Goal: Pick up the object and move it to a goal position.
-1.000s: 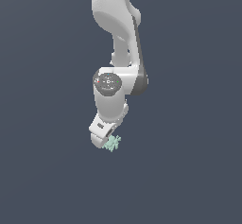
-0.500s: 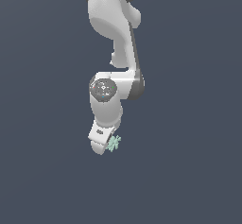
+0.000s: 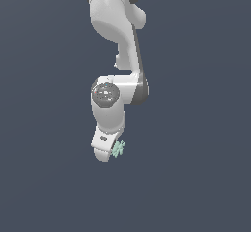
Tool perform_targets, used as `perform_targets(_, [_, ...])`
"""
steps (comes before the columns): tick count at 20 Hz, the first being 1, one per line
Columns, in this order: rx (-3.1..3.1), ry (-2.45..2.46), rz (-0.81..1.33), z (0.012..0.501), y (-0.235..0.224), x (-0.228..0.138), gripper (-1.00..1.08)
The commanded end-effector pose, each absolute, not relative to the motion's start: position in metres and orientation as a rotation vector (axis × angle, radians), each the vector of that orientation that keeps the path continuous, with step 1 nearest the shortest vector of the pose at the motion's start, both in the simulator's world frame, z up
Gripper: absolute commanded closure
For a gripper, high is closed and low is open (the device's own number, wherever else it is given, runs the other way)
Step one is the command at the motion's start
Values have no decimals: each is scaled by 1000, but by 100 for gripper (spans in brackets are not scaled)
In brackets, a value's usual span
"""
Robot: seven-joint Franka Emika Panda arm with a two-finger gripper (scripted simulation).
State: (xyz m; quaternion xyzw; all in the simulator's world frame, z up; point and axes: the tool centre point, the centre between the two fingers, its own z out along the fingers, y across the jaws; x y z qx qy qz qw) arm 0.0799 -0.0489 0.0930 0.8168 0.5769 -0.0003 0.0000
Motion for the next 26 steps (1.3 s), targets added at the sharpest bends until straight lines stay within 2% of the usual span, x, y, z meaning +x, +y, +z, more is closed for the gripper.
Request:
perform_targets(1, [2566,1813,-1,91,-49,80,-92])
perform_targets(11, [2562,1818,0,47,-49,79,-92])
perform_targets(17, [2562,1818,0,43,-49,80,-92])
perform_targets(18, [2562,1818,0,43,-49,80,108])
perform_targets(26, [2562,1818,0,43,-49,80,108])
